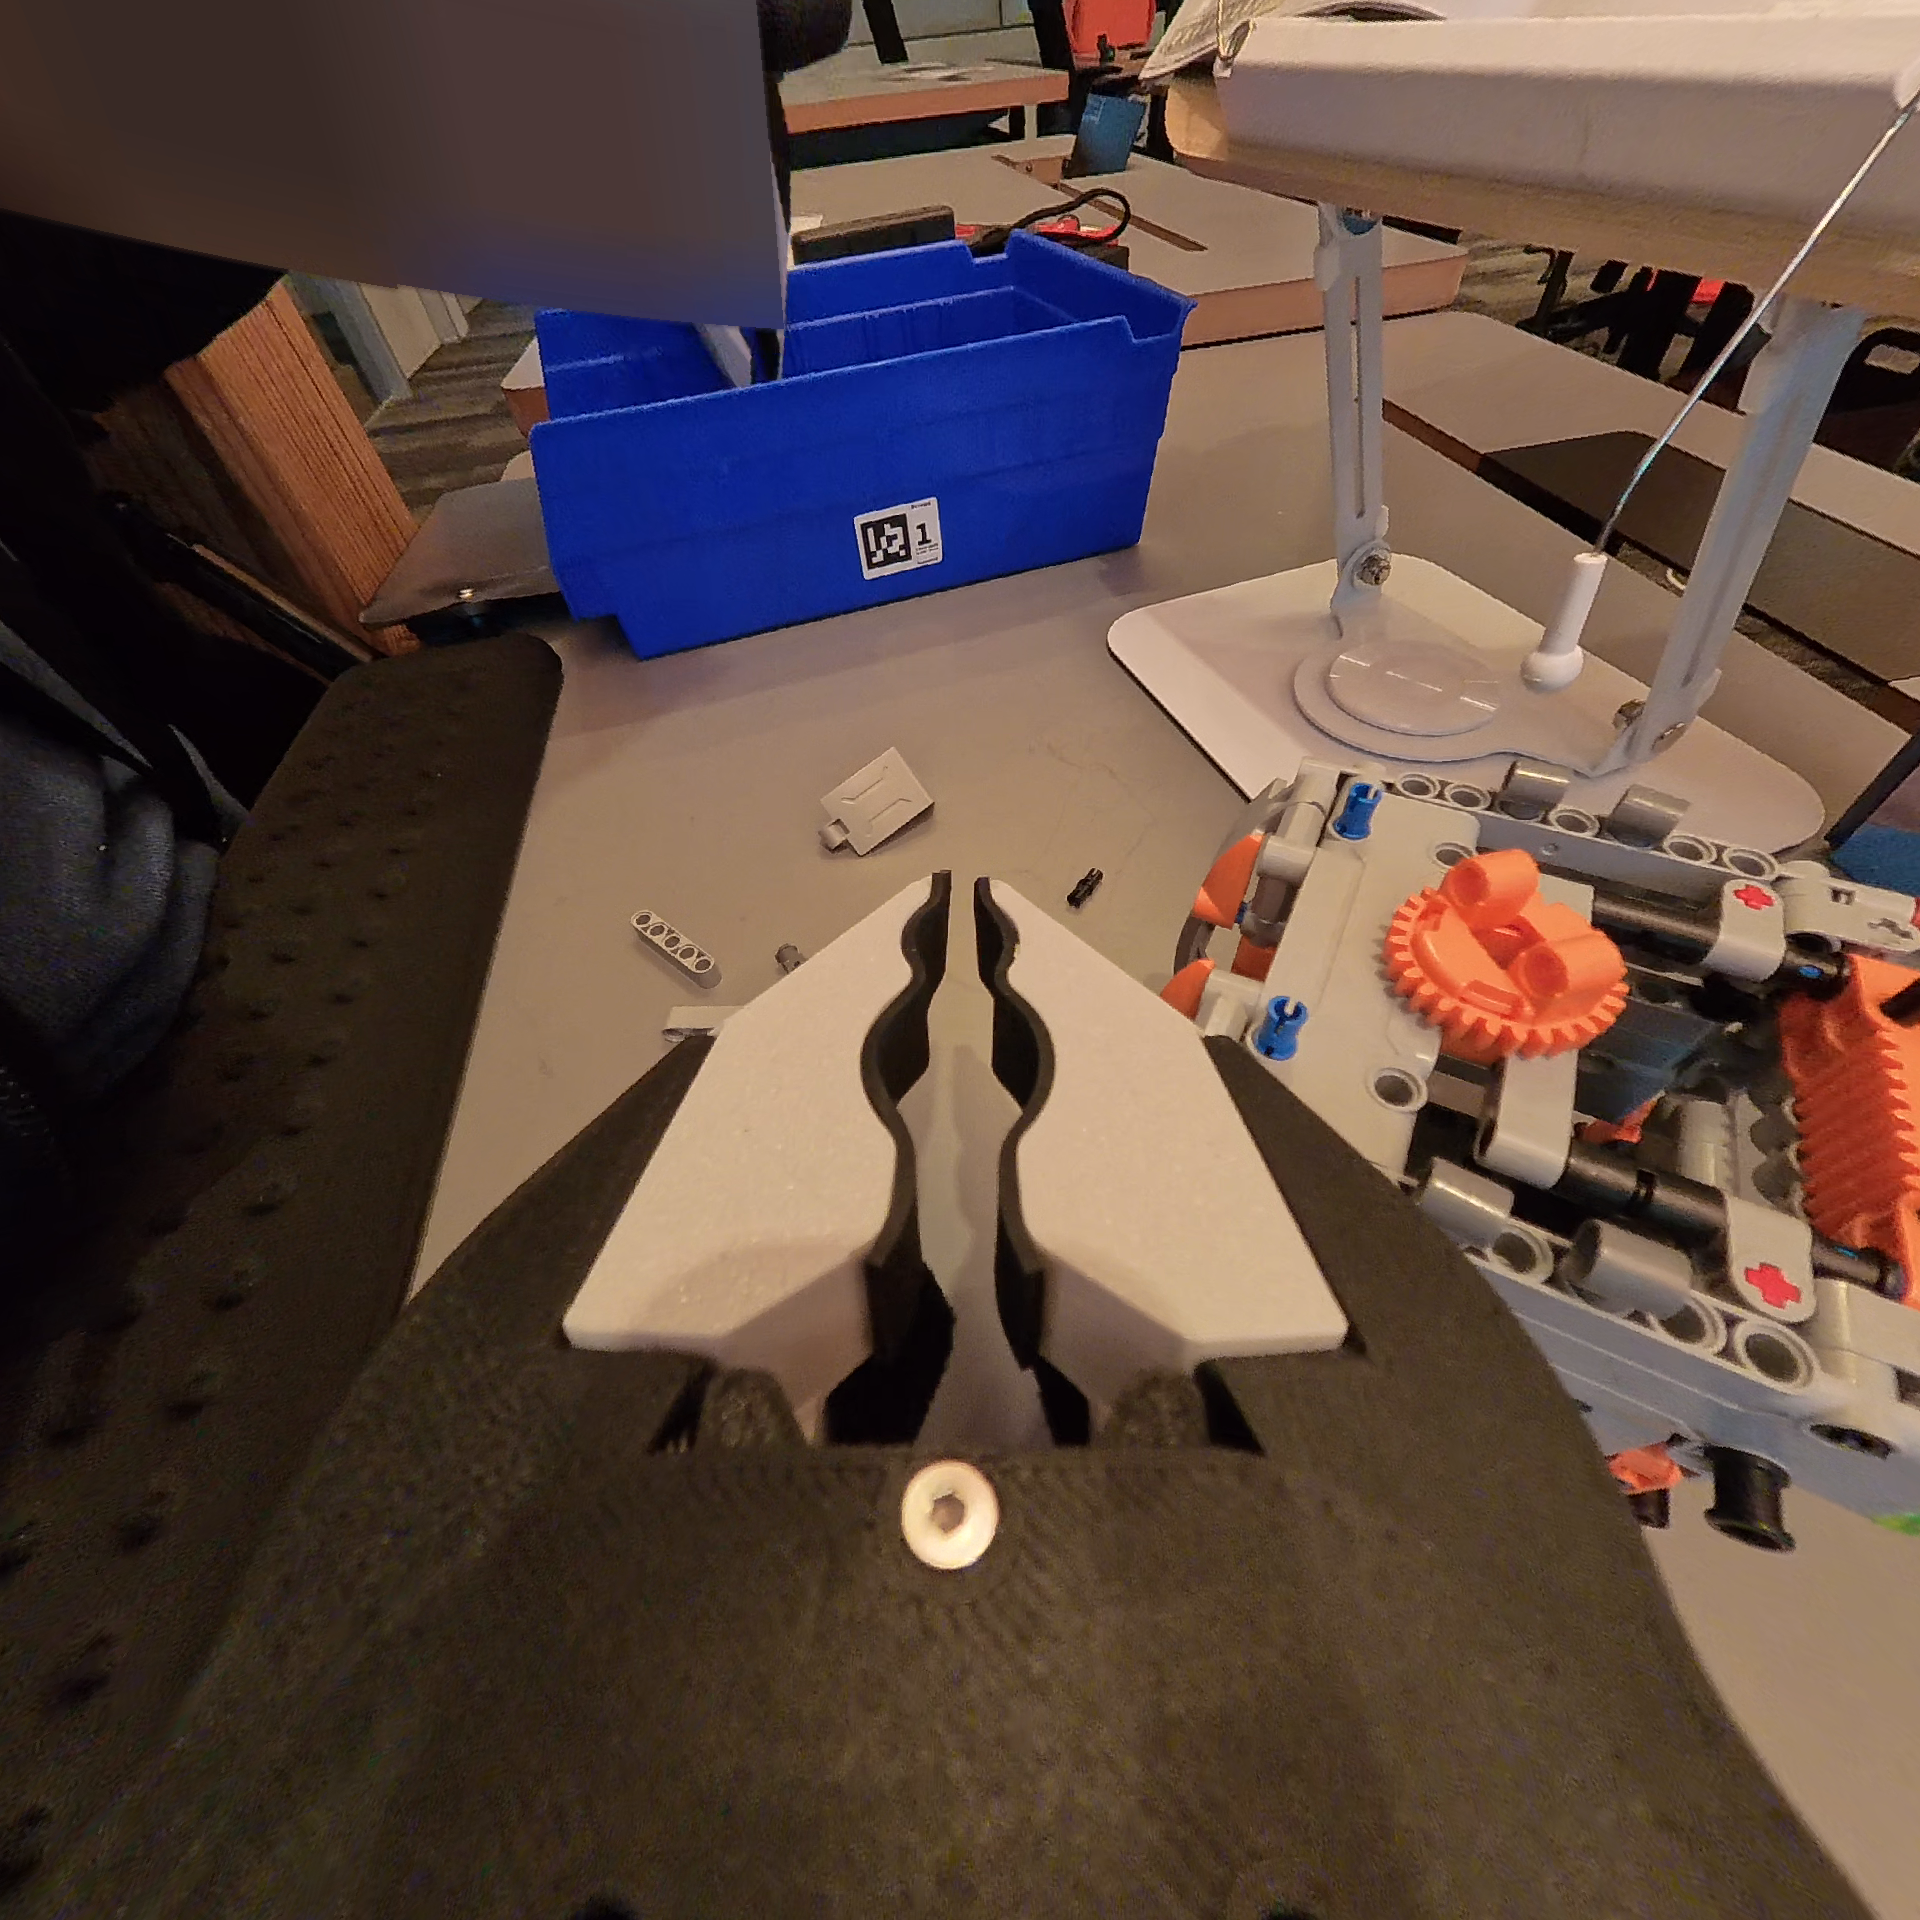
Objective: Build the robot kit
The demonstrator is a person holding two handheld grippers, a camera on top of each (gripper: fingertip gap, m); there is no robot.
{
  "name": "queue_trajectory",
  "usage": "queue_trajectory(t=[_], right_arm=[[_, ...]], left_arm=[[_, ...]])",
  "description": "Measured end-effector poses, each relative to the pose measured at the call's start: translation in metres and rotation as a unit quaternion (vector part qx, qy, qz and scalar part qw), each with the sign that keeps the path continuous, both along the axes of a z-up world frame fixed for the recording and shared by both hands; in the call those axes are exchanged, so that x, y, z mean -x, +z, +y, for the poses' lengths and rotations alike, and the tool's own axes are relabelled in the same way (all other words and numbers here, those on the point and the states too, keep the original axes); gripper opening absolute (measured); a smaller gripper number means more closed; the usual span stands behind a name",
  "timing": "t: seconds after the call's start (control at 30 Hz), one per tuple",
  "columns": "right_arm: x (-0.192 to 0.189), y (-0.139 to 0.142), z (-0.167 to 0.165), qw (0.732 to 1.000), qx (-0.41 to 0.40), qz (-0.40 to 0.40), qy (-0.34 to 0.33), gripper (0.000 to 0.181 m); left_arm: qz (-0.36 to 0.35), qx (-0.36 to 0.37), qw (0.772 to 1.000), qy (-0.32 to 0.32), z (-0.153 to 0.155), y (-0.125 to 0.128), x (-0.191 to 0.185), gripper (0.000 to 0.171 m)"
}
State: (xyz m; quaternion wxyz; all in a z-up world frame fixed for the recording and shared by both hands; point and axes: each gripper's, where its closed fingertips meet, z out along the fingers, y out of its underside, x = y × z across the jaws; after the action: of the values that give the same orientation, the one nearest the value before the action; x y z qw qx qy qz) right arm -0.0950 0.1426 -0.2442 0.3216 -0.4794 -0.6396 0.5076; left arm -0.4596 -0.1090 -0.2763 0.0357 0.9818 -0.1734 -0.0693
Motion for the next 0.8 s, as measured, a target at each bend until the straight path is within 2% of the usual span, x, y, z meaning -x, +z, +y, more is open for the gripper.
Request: queue_trajectory(t=[0.2,0.5,0.8], right_arm=[[0.0,0.0,0.0,1.0,0.0,0.001,0.001,0.002],[0.0,0.0,0.0,1.0,0.001,0.003,0.003,0.002],[-0.001,0.0,0.003,1.0,0.001,0.003,-0.002,0.001]], left_arm=[[0.026,-0.015,0.999,-0.038,0.013,-0.002,0.008,0.013],[-0.008,-0.051,0.997,-0.056,0.043,-0.01,-0.002,0.02],[-0.043,-0.042,0.997,-0.053,0.061,-0.034,-0.003,0.025]])
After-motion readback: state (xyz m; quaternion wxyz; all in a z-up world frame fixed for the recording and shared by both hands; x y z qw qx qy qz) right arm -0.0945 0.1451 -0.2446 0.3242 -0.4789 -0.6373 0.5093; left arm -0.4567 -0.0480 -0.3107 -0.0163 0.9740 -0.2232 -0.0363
